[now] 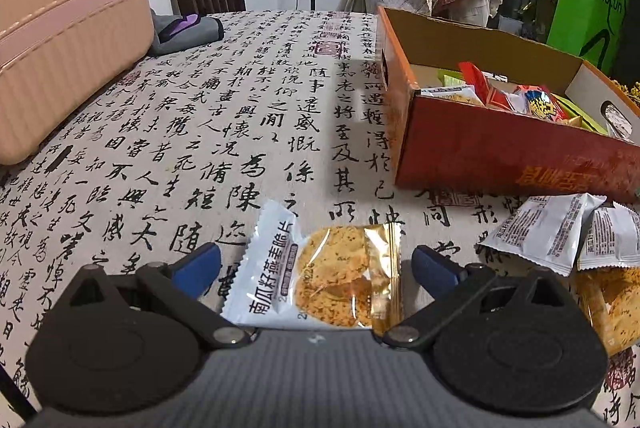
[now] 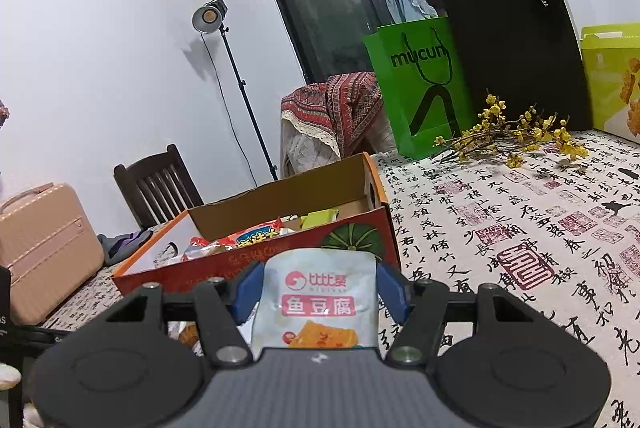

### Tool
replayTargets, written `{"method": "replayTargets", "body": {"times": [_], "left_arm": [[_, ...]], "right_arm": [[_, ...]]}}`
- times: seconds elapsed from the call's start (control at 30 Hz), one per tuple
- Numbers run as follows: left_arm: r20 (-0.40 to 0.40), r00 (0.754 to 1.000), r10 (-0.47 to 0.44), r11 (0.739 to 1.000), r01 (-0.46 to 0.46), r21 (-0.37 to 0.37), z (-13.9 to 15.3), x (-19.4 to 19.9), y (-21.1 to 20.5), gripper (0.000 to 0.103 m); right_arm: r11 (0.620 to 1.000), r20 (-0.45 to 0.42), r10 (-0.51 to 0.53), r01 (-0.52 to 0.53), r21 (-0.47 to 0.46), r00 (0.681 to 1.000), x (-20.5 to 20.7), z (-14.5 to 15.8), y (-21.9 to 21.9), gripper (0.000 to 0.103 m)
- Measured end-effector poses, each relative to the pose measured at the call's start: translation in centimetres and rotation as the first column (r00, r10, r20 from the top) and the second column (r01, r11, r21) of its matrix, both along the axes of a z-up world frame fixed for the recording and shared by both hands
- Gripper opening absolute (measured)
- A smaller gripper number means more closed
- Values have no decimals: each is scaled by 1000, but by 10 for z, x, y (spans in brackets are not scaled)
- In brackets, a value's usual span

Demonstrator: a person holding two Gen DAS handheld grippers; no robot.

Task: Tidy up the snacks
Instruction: 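Lift the fish tofu packet with the right tool and carry it over the box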

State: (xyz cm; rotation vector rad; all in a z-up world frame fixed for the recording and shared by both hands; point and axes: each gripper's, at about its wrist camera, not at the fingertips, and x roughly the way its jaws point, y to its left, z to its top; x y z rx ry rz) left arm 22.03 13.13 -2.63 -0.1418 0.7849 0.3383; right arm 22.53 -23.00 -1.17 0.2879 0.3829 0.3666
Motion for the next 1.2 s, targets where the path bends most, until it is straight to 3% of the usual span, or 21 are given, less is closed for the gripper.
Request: {"method": "replayTargets", "body": {"times": [0.07,0.1,0.13,0.3,0.5,0.73,1.0,1.2], "left_arm": [[13,1000,2,1000,-2,5,2,-4,-1,93],[22,1000,-2,1000,2,10,4,-5,-2,78],[30,1000,-8,1000,8,11,6,-7,-3,71],[66,998,-24,1000,25,0,11,-18,-6,58],[165,985,-51,998,46,32,32,-37,-17,58],[294,950,-104,995,101,25,64,-48,-37,58],[373,913,-165,984,176,5,92,-24,-68,58],[416,894,-168,980,199,-31,110,5,-87,58]], "right_arm": [[1000,2,0,0,1,1000,0,0,0,62],[1000,4,0,0,1,1000,-1,0,0,62],[1000,4,0,0,1,1000,-1,0,0,61],[1000,3,0,0,0,1000,0,0,0,61],[1000,4,9,-9,-15,1000,-1,1,3,61],[1000,39,14,-13,-21,999,-8,16,6,62],[1000,97,5,-4,-16,995,-2,53,10,62],[1000,108,0,1,-8,994,26,80,21,62]]}}
